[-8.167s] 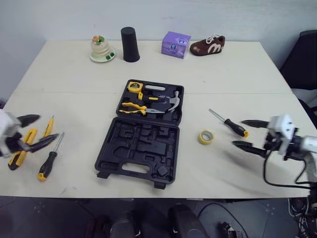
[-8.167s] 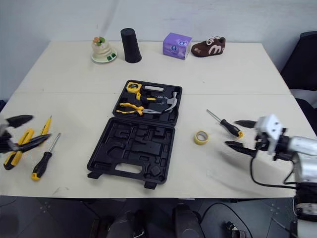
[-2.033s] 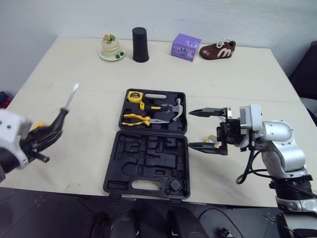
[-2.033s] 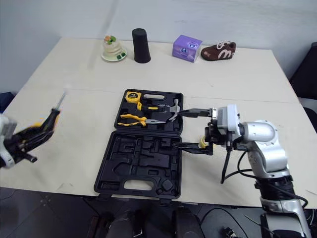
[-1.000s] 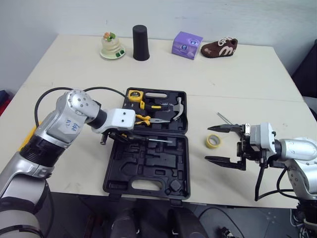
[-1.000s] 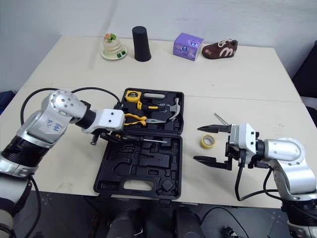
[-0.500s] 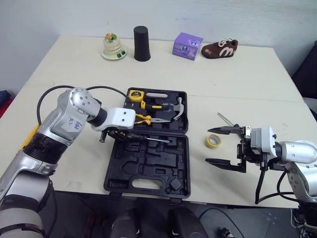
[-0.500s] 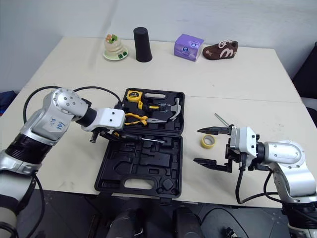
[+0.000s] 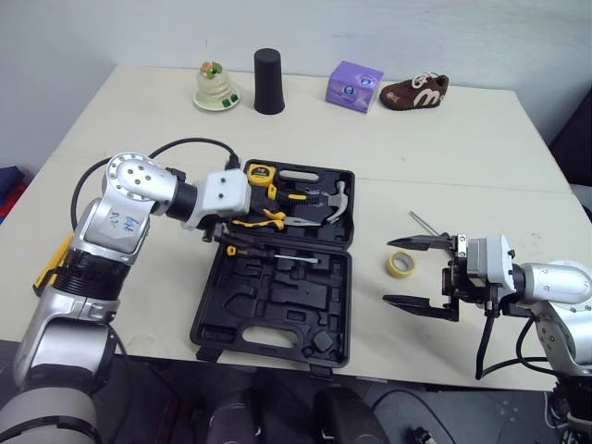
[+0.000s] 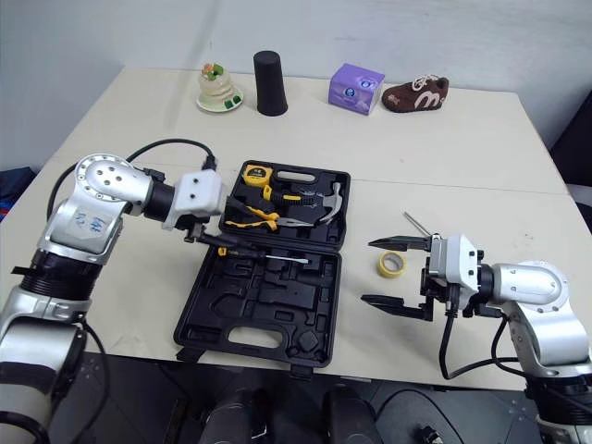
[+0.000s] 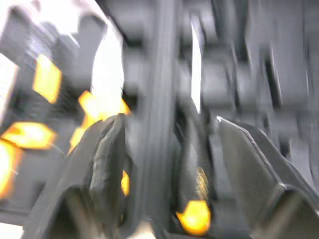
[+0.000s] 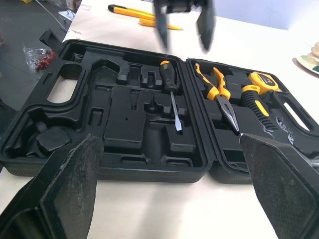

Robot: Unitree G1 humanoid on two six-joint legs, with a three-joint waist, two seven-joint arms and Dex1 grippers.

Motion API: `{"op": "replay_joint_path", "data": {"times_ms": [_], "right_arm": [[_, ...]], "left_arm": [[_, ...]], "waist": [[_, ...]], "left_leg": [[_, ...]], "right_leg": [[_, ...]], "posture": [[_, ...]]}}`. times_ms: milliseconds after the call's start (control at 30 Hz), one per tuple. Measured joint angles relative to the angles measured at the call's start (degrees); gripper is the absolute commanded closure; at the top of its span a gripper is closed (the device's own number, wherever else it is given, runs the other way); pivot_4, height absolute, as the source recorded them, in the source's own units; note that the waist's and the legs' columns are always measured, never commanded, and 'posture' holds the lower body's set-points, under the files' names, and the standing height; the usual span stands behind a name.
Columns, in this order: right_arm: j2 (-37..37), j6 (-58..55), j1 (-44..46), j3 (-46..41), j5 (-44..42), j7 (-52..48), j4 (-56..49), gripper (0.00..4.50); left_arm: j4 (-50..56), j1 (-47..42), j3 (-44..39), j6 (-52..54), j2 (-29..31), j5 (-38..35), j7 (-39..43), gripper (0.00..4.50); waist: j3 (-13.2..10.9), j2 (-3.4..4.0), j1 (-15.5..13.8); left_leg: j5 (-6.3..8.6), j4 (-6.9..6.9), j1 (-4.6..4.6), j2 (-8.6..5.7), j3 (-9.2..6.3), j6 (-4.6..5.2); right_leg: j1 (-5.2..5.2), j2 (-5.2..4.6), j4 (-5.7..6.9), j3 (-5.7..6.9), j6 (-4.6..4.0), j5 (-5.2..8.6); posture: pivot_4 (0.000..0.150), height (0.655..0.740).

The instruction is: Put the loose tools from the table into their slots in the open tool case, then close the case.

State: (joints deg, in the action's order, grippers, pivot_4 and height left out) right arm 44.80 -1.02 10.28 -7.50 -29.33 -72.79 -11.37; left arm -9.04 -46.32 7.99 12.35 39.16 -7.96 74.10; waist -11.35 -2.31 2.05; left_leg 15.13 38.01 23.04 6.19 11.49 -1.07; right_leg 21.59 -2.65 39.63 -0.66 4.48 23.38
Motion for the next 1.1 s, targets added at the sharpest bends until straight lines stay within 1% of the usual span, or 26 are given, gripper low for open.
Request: {"op": "replay_joint_path", "data": {"times_ms": [100, 133, 267, 367, 467, 700, 800, 900, 967, 1000, 1067, 1100], "right_arm": [[-0.29, 0.26, -0.32, 0.02, 0.4, 0.17, 0.26, 0.0], [-0.52, 0.55, -0.33, 0.11, 0.5, 0.22, 0.36, 0.0], [-0.71, 1.15, -0.31, 0.29, 0.98, 0.45, 0.72, 0.0], [-0.71, 1.28, -0.32, 0.28, 1.02, 0.42, 1.15, 0.0], [-0.71, 1.85, -0.32, 0.29, 1.04, 0.27, 1.98, 0.0], [-0.69, 2.32, -0.31, 0.27, 1.05, -0.08, 2.59, 0.0], [-0.68, 2.33, -0.31, 0.27, 1.05, -0.1, 2.59, 0.0], [-0.68, 2.33, -0.31, 0.27, 1.07, -0.08, 2.65, 0.0], [-0.68, 2.33, -0.32, 0.26, 1.07, -0.02, 2.65, 0.0], [-0.67, 2.33, -0.32, 0.21, 1.08, 0.03, 2.65, 0.0], [-0.63, 2.33, -0.41, 0.13, 1.1, 0.22, 2.65, 0.0], [-0.63, 2.33, -0.58, 0.13, 1.11, 0.31, 2.69, 0.0]], "left_arm": [[0.31, 5.76, -1.66, -0.77, -2.3, -1.85, -2.89, 4.28], [0.51, 7.02, -1.81, -0.44, -3.22, -2.15, -3.96, 4.46], [5.54, 12.69, -2.3, 0.76, -6.8, -2.35, -10.14, 4.46], [6.19, 15.58, -0.19, 1.5, -7.5, -1.1, -12.74, 4.46], [5.72, 15.05, -0.21, 1.98, -7.62, -0.47, -15.26, 4.46], [4.03, 15.02, -0.03, 2.78, -8.05, 0.19, -17.88, 4.46], [4.33, 15.06, -0.02, 5.01, -8.05, 0.17, -18.79, 4.46], [4.57, 15.22, 0.71, 7.77, -7.9, 0.25, -19.77, 4.46], [4.86, 15.6, 1.27, 10.48, -7.91, 0.25, -20.76, 4.46], [5.03, 15.66, 1.52, 11.55, -7.91, 0.26, -21.25, 4.46], [5.32, 15.94, 2.1, 12.72, -7.91, 0.56, -22.06, 4.46], [5.55, 16.32, 2.22, 12.83, -8.0, 0.64, -22.51, 4.46]], "waist": [[0.0, 0.0, 0.08], [0.0, 0.0, 0.0], [0.0, 0.0, -0.11], [0.0, 0.0, -0.15], [0.0, 0.0, -0.18], [0.01, 0.02, -0.2], [0.06, 0.07, -0.18], [0.2, 0.23, -0.16], [0.39, 0.48, -0.05], [0.57, 0.57, 0.01], [0.77, 0.67, 0.08], [0.8, 0.71, 0.11]], "left_leg": [[0.0, 0.01, -0.01, 0.03, -0.01, 0.0], [0.0, 0.04, 0.01, 0.03, -0.04, 0.0], [0.01, 0.03, 0.01, -0.02, -0.04, 0.02], [0.01, 0.06, 0.01, -0.02, -0.05, 0.01], [0.01, 0.07, -0.01, -0.09, -0.05, 0.01], [0.01, 0.05, -0.03, -0.06, -0.04, 0.01], [0.01, 0.05, -0.13, -0.08, -0.04, 0.01], [0.01, 0.01, -0.34, -0.16, -0.01, 0.0], [0.06, -0.14, -0.94, -0.24, 0.01, -0.06], [0.09, -0.2, -1.09, -0.24, -0.01, -0.09], [0.1, -0.34, -1.44, -0.25, 0.0, -0.11], [0.12, -0.48, -1.78, -0.25, 0.0, -0.15]], "right_leg": [[0.0, 0.02, 0.03, 0.0, 0.0, 0.0], [0.0, 0.03, 0.04, 0.02, 0.0, 0.0], [-0.02, 0.04, 0.01, 0.0, 0.0, 0.0], [-0.02, 0.1, 0.04, 0.02, 0.0, 0.0], [-0.03, 0.11, 0.06, 0.01, -0.01, 0.0], [-0.04, 0.11, 0.05, 0.01, -0.01, 0.0], [-0.14, 0.11, 0.06, 0.0, -0.01, 0.0], [-0.33, 0.11, 0.03, -0.03, -0.01, 0.0], [-0.93, 0.08, -0.18, -0.06, -0.02, 0.0], [-1.1, 0.06, -0.23, -0.06, -0.04, 0.02], [-1.43, 0.02, -0.31, -0.11, -0.06, 0.03], [-1.77, -0.01, -0.46, -0.11, -0.08, 0.04]], "posture": [[0.15, 0.74], [0.15, 0.74], [0.15, 0.74], [0.15, 0.74], [0.15, 0.74], [0.15, 0.74], [0.15, 0.74], [0.15, 0.74], [0.15, 0.74], [0.15, 0.74], [0.15, 0.74], [0.15, 0.74]]}}
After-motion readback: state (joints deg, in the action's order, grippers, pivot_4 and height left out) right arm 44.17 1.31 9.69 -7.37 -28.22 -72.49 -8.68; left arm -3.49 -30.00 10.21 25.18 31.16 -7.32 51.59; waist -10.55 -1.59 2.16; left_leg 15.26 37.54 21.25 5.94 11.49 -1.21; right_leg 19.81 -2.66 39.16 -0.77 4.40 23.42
